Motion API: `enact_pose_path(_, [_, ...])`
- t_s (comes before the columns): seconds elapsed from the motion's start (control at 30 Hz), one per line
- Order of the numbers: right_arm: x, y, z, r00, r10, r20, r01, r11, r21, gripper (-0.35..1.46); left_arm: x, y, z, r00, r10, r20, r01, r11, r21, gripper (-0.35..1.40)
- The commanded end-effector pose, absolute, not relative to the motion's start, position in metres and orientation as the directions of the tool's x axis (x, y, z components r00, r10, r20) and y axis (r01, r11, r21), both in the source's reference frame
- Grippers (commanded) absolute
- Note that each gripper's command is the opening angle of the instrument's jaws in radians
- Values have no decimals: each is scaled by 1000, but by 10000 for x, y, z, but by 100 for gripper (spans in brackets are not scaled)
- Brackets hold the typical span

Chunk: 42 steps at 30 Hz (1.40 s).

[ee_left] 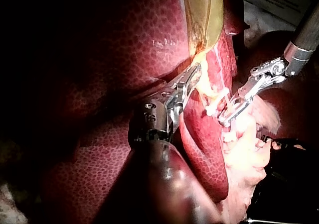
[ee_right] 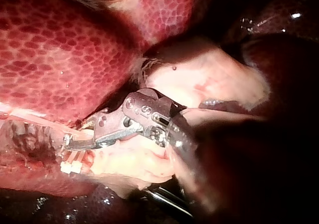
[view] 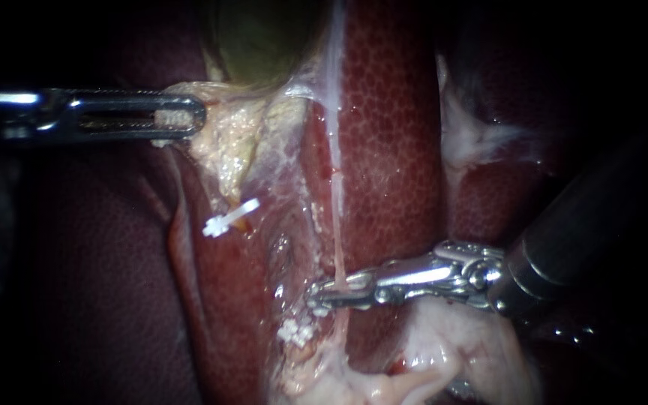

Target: Going back second clip right tube

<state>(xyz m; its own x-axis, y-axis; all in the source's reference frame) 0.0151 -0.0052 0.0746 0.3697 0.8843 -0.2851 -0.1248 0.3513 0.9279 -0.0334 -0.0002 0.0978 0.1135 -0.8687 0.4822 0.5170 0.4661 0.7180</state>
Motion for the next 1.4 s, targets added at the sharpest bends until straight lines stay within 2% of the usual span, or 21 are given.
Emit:
enact_pose_path(0.03, [151,-52,746,371,884,-285,-123,351,928,-35,-334,-2,978,113,-869,482,517,466,718,-35])
enact_pose_path(0.37, [153,-53,746,384,879,-282,-106,345,933,-35,-334,-2,978,114,-869,482,517,466,718,-35])
enact_pose_path(0.43, [156,-52,746,390,874,-291,-95,353,931,-5,-334,-2,978,114,-869,482,517,466,718,-35])
enact_pose_path(0.47, [158,-52,745,391,869,-302,-91,363,927,20,-334,-2,978,114,-869,482,517,466,718,-35])
enact_pose_path(0.5, [161,-52,745,393,867,-306,-88,367,926,37,-334,-2,978,114,-869,482,517,466,718,-35])
enact_pose_path(0.63, [170,-52,745,364,871,-330,-97,388,916,59,-334,-2,978,114,-869,482,517,466,718,-35])
enact_pose_path(0.7, [171,-51,744,328,877,-350,-114,404,907,60,-334,-2,978,114,-869,482,517,466,718,-35])
enact_pose_path(0.8, [169,-49,744,301,881,-365,-92,408,908,60,-334,-3,978,114,-869,482,517,466,718,-35])
enact_pose_path(0.9, [165,-47,742,285,866,-411,-67,446,893,60,-334,-3,978,114,-868,483,517,466,718,-35])
enact_pose_path(1.07, [157,-45,741,291,827,-482,-50,516,855,60,-334,-3,977,114,-869,483,517,466,718,-35])
enact_pose_path(1.4, [139,-29,727,295,801,-520,-33,553,833,60,-333,-3,977,114,-868,483,517,466,718,-35])
